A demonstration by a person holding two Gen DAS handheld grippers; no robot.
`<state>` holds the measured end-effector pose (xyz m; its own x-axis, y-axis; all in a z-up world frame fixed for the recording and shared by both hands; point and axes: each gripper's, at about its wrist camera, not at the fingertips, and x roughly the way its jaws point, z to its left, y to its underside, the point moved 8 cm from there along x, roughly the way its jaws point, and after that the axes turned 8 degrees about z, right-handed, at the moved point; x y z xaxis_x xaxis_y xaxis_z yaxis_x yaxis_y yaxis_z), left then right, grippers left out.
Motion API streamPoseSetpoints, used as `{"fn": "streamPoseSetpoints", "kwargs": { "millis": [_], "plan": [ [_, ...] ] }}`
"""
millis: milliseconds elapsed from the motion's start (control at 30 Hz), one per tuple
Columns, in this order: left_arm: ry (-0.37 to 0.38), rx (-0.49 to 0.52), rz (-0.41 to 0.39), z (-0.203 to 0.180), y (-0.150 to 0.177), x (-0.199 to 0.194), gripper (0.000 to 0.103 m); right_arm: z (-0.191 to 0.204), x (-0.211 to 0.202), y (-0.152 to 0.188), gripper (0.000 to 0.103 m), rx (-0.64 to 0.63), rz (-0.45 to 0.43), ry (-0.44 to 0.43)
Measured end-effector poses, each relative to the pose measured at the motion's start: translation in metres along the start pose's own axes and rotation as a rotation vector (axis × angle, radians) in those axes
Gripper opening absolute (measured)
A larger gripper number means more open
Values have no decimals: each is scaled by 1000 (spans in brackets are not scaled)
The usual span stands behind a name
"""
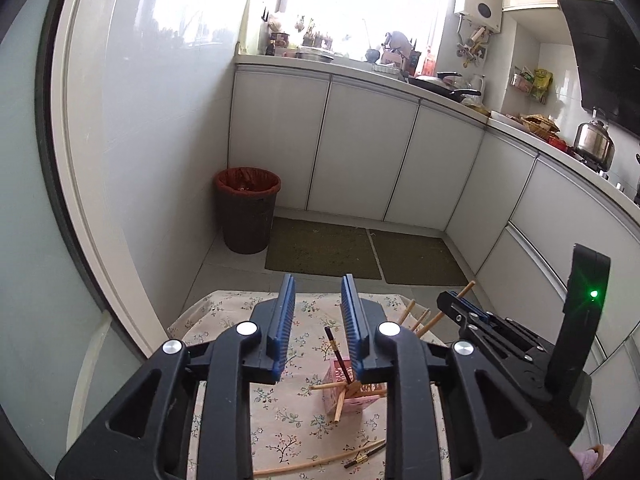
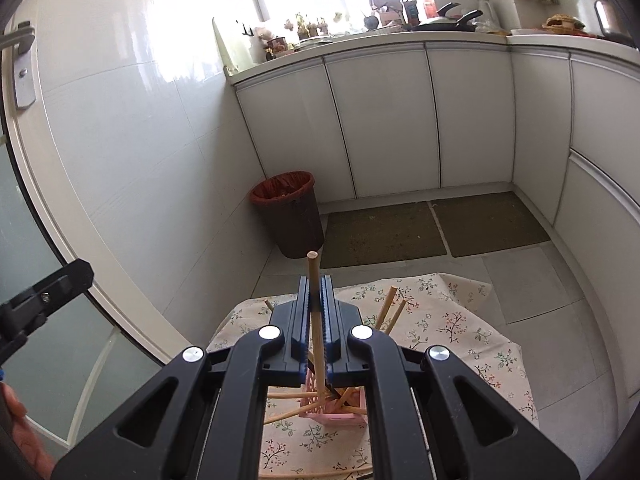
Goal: Organize utensils
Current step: 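Lower both chopsticks into the basket and open both grippers, then move both grippers toward the last two chopsticks on the cloth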
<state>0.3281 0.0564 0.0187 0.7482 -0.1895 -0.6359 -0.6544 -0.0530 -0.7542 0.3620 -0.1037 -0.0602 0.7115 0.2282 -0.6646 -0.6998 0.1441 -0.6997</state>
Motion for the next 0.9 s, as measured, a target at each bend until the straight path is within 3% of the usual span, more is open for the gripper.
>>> {"fn": "streamPoseSetpoints", "kwargs": {
  "millis": [33, 100, 167, 300, 433, 500, 600, 733, 900],
  "plan": [
    [-7, -6, 14, 3, 3, 4, 29, 1, 7, 3, 7, -1, 12, 12],
    [-25, -17, 34, 9, 8, 8, 33, -2, 11, 8, 26, 5, 22, 41],
    [-42, -20, 39, 13, 10, 6, 34, -3, 3, 11, 36, 3, 10, 77],
    [-51, -23, 37, 11, 17, -5, 49, -2, -25, 16, 39, -39, 1, 147],
    [-80, -9, 18, 3, 31, -20, 70, -4, -61, 26, 51, -37, -25, 191],
    [-85, -7, 26, 0, 41, -25, 76, -7, -80, 33, 72, -16, -38, 204],
    [-92, -8, 35, -4, 58, -34, 81, -17, -109, 48, 84, 25, -74, 243],
    [-79, -8, 50, -13, 79, -44, 88, -32, -133, 66, 90, 54, -69, 309],
    [-93, 45, 63, -29, 102, -54, 96, -49, -151, 92, 97, 115, -42, 329]
  ]
}}
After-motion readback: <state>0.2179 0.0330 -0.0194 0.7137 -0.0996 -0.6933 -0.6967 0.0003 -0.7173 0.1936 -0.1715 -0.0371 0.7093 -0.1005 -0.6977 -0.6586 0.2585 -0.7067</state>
